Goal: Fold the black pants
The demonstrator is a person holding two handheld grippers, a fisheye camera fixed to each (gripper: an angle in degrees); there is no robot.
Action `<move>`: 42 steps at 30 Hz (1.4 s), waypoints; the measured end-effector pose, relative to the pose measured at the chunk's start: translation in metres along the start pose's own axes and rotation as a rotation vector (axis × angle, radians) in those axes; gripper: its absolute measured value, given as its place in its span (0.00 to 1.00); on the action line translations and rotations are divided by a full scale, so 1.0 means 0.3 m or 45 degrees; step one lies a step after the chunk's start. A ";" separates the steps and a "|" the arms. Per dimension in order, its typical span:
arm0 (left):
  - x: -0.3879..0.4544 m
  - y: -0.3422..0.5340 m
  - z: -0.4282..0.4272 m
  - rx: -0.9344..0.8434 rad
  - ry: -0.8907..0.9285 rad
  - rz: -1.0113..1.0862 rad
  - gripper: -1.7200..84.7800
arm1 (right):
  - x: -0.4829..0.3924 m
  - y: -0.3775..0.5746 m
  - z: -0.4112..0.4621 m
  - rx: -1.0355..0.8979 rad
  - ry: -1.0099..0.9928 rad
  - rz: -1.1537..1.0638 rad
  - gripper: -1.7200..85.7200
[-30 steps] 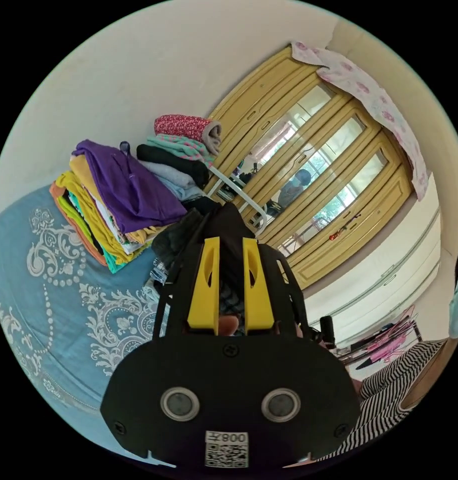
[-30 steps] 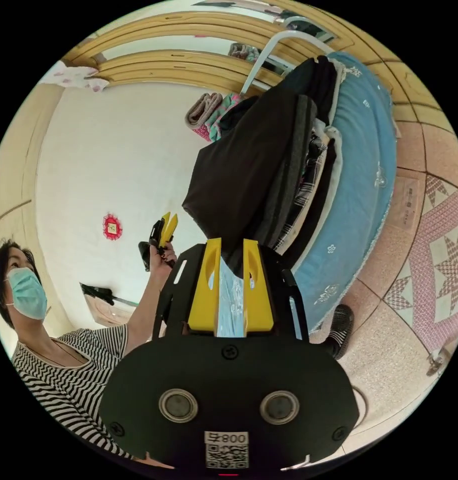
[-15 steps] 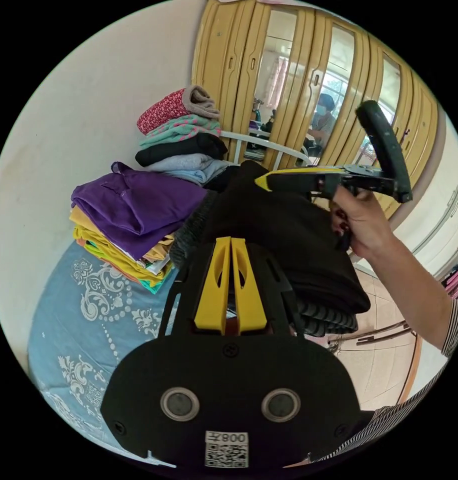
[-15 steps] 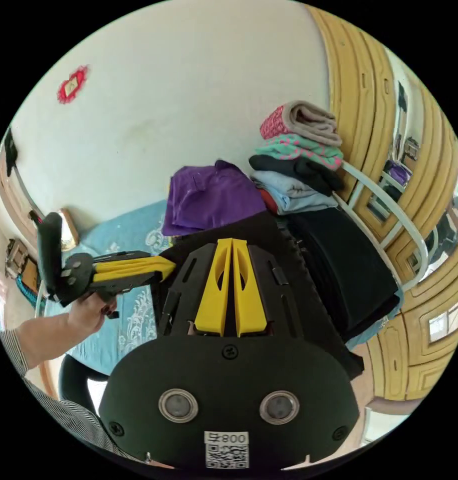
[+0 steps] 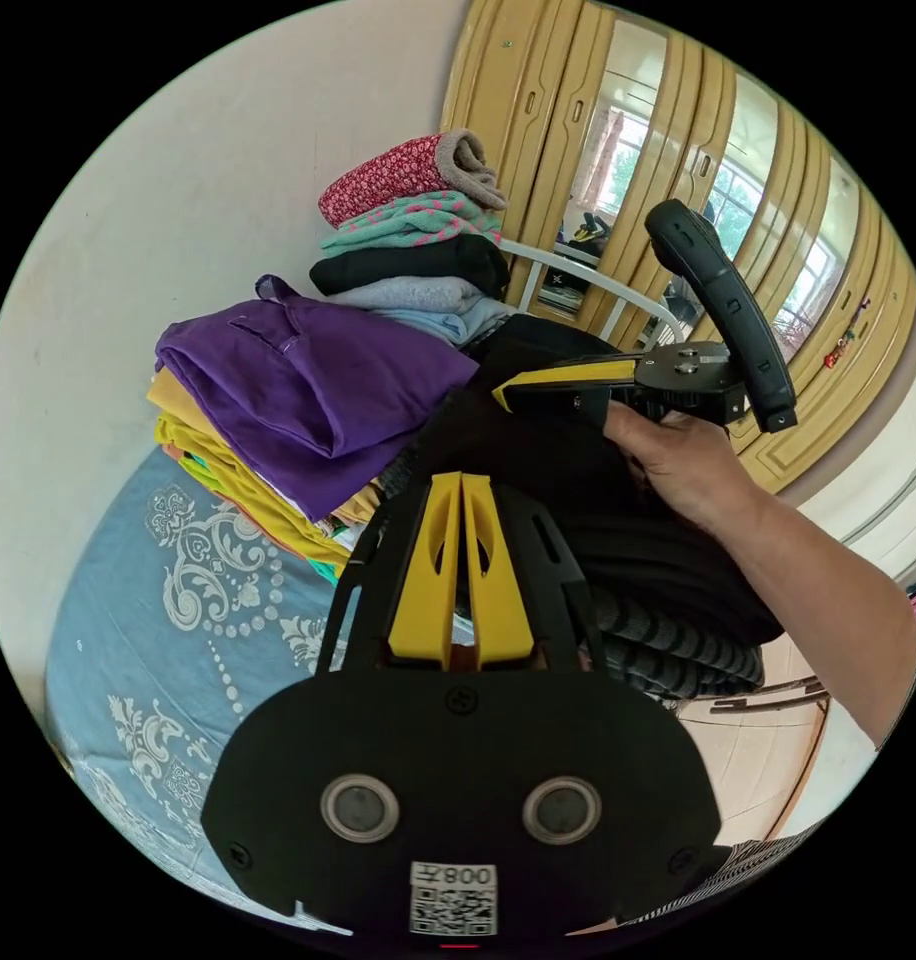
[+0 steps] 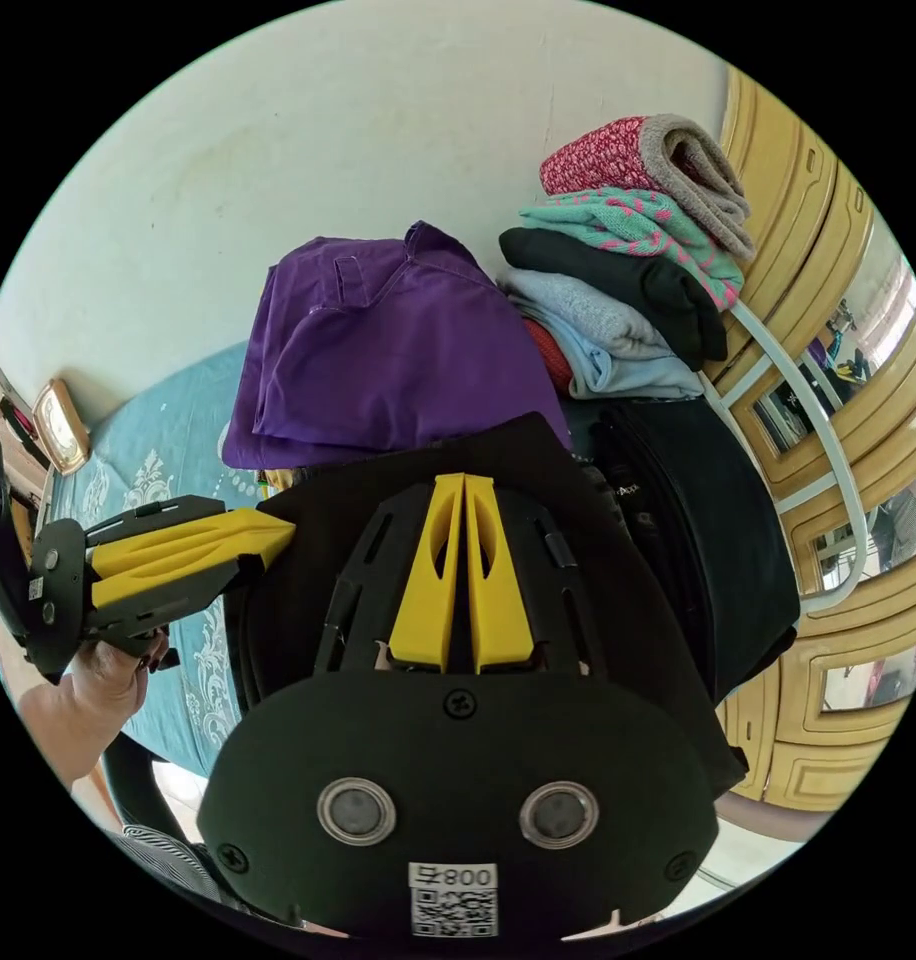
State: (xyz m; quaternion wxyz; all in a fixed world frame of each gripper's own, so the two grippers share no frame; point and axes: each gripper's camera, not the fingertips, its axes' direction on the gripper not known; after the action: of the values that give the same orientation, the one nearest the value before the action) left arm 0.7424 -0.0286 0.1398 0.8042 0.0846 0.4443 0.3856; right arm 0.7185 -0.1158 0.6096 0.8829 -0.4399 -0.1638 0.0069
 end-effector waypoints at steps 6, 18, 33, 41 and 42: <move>-0.027 0.012 -0.024 -0.052 0.011 0.063 0.02 | 0.029 -0.013 -0.116 0.017 -0.078 0.018 0.02; -0.101 0.179 -0.073 0.021 -0.183 0.130 0.02 | -0.120 0.204 -0.203 0.002 -0.246 -0.212 0.02; -0.390 0.521 -0.332 0.196 0.498 -0.036 0.02 | -0.083 0.251 -0.258 0.117 -0.179 -0.219 0.02; -0.631 0.794 -0.429 0.090 0.562 -0.223 0.02 | 0.315 0.261 -0.500 0.471 -0.211 0.058 0.04; -0.653 0.827 -0.446 0.080 0.557 -0.250 0.02 | 0.350 0.247 -0.493 0.473 -0.169 0.078 0.04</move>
State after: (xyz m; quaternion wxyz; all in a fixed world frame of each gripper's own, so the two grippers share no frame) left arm 0.4425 -0.0217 0.3069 0.7196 -0.0195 0.6257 0.3005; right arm 0.8713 -0.1687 0.4989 0.9356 -0.2728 -0.2040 0.0928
